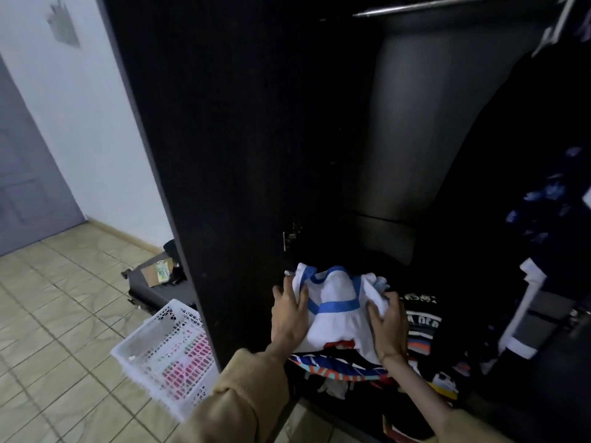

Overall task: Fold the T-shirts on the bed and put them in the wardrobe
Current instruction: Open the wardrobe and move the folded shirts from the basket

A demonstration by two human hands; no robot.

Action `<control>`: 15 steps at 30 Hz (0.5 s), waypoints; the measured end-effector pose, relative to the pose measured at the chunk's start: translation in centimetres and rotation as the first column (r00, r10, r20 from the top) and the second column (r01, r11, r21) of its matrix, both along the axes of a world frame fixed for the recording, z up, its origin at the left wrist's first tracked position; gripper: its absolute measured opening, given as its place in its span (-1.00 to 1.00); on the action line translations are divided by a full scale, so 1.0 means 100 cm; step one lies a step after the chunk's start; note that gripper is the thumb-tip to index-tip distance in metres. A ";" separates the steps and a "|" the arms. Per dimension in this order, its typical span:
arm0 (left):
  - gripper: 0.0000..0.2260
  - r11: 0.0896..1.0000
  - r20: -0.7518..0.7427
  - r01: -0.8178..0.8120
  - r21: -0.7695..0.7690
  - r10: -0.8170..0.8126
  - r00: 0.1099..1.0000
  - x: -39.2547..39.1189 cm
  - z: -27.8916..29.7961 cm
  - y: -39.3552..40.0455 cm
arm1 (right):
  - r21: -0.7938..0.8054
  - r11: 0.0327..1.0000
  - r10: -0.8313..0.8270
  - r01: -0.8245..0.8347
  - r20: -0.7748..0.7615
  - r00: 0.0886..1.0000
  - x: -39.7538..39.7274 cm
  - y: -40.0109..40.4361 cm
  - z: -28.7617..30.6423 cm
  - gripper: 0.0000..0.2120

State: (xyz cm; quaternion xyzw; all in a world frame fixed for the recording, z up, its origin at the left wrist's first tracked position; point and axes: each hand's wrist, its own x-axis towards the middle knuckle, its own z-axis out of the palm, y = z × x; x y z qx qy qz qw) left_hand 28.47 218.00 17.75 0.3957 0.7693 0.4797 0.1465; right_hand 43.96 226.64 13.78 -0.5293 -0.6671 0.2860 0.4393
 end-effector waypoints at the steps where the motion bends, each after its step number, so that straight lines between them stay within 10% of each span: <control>1: -0.61 1.000 -0.006 -0.006 -0.014 0.006 1.000 -0.005 0.001 0.013 | -0.014 1.000 -0.006 0.006 -0.018 1.000 -0.005 0.013 0.000 -0.77; 12: -0.58 0.994 0.030 0.083 -0.069 -0.081 0.996 -0.029 -0.011 0.155 | -0.080 0.995 0.055 -0.062 -0.086 0.995 -0.032 0.163 -0.025 -0.58; 15: -0.30 0.996 0.100 0.053 -0.077 -0.045 0.994 -0.031 -0.014 0.213 | -0.075 0.996 0.035 -0.045 -0.129 0.991 -0.038 0.217 -0.017 -0.60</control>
